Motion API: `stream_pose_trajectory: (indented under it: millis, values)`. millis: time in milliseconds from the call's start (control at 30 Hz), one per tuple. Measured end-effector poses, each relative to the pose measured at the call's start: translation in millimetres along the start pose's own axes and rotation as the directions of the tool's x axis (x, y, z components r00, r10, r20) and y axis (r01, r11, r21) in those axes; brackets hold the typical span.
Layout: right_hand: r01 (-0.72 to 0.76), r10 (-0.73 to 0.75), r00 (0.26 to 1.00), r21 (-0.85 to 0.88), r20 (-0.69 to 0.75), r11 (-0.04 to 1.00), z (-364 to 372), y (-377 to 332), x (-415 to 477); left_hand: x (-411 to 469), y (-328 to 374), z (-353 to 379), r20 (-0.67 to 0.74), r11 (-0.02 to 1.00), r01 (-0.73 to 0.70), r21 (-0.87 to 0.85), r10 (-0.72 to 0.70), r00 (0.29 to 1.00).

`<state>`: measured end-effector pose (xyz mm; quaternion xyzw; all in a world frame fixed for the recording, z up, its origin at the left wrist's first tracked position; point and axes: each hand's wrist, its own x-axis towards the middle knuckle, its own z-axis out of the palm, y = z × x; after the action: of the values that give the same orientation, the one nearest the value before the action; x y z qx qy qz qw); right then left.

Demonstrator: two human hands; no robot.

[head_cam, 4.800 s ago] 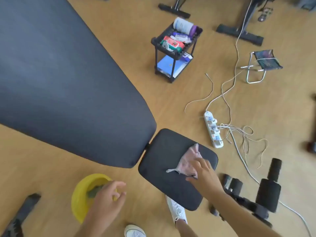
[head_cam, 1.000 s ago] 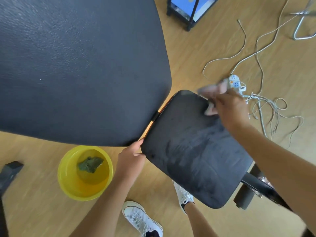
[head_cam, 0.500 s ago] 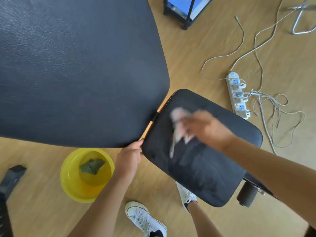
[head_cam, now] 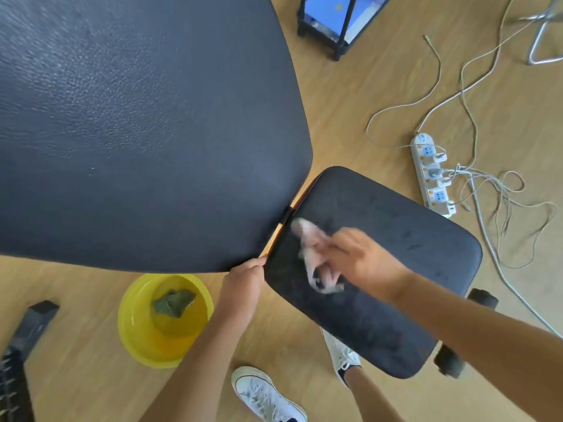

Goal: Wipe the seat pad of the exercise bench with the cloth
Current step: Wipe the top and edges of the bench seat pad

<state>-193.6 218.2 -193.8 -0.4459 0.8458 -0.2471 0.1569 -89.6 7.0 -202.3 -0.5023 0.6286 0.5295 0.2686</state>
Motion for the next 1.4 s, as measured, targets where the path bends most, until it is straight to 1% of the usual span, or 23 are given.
stream_pose_trajectory:
  millis: [33,67,100,133,167,200,233,267,300,333,367,433,500,600,667,767,833,933,1033,1100,1233,1300,1400]
  values:
    - [-0.233,0.227,0.96,-0.018,-0.164,0.972,-14.1,21.4,14.1,-8.2,-1.2,-0.5,-0.016,0.997,-0.054,0.053,0.055,0.998]
    - [-0.414,0.396,0.869,0.002,-0.298,0.91,-22.7,36.5,30.9,-15.7,-1.3,1.0,-0.031,0.987,-0.113,0.113,0.117,0.993]
    - [-0.524,0.493,0.762,0.049,-0.42,0.85,-23.1,44.6,49.1,-18.5,-2.4,2.8,-0.045,0.978,-0.149,0.147,0.158,0.987]
    - [-0.606,0.559,0.675,0.071,-0.481,0.792,-18.2,45.6,66.6,-21.6,-1.1,4.0,-0.052,0.973,-0.161,0.163,0.171,0.984]
    - [-0.663,0.597,0.646,0.039,-0.476,0.748,-6.6,36.2,83.2,-21.2,-0.9,4.9,-0.062,0.973,-0.158,0.17,0.17,0.983]
    - [-0.632,0.544,0.712,-0.067,-0.444,0.772,10.5,22.8,94.6,-23.1,0.4,5.3,-0.07,0.969,-0.161,0.189,0.177,0.982]
    - [-0.515,0.443,0.826,-0.146,-0.35,0.845,22.7,5.0,99.9,-21.9,1.4,7.1,-0.079,0.963,-0.172,0.209,0.192,0.978]
    - [-0.362,0.33,0.918,-0.128,-0.22,0.923,28.5,-7.4,98.2,-20.9,2.9,8.0,-0.086,0.947,-0.195,0.254,0.223,0.971]
    - [-0.207,0.195,0.973,-0.097,-0.125,0.973,29.5,-6.5,91.2,-19.5,4.6,9.1,-0.089,0.92,-0.217,0.326,0.258,0.962]
    - [-0.139,0.134,0.987,-0.057,-0.087,0.989,19.4,5.0,80.9,-19.4,6.4,11.0,-0.097,0.884,-0.233,0.405,0.294,0.951]
    - [-0.172,0.169,0.98,-0.023,-0.104,0.985,3.4,22.8,69.6,-18.3,8.0,13.8,-0.11,0.853,-0.249,0.458,0.333,0.937]
    - [-0.33,0.33,0.933,0.02,-0.146,0.944,-28.8,59.5,51.4,-16.8,8.1,16.7,-0.145,0.83,-0.247,0.501,0.362,0.921]
    - [-0.446,0.451,0.885,0.072,-0.116,0.892,-49.6,83.1,50.1,-17.3,9.4,17.8,-0.155,0.834,-0.243,0.495,0.36,0.92]
    - [-0.617,0.66,0.747,0.287,-0.077,0.733,-55.5,85.5,88.4,-17.4,7.6,17.5,-0.143,0.834,-0.278,0.477,0.386,0.911]
    - [-0.651,0.686,0.727,0.301,-0.013,0.696,-47.1,90.3,115.2,-17.3,8.4,18.1,-0.161,0.827,-0.284,0.485,0.403,0.901]
    - [-0.667,0.648,0.745,0.164,0.157,0.727,-50.8,101.9,124.5,-15.7,9.4,19.0,-0.173,0.827,-0.271,0.492,0.398,0.901]
    - [-0.674,0.624,0.726,0.119,0.288,0.73,-69.3,115.6,104.9,-16.7,9.2,20.3,-0.171,0.821,-0.28,0.497,0.409,0.896]
    - [-0.686,0.627,0.654,-0.015,0.423,0.727,-100.7,136.2,48.6,-19.0,9.6,20.0,-0.176,0.825,-0.288,0.486,0.416,0.892]
    - [-0.763,0.697,0.569,-0.037,0.437,0.646,-114.3,146.6,5.2,-18.7,10.4,20.2,-0.162,0.819,-0.275,0.503,0.403,0.901]
    - [-0.769,0.7,0.595,0.027,0.396,0.639,-110.4,144.2,10.8,-17.4,11.0,20.7,-0.159,0.818,-0.269,0.508,0.396,0.904]
    - [-0.706,0.626,0.703,0.233,0.337,0.668,-77.0,118.2,87.6,-14.5,13.1,20.2,-0.139,0.814,-0.257,0.521,0.378,0.915]
    - [-0.693,0.608,0.717,0.262,0.341,0.672,-64.7,111.4,112.0,-13.9,12.8,19.0,-0.134,0.817,-0.265,0.511,0.381,0.915]
    - [-0.69,0.601,0.72,0.26,0.347,0.676,-72.6,126.7,81.4,-8.6,9.3,17.5,-0.133,0.827,-0.251,0.504,0.361,0.923]
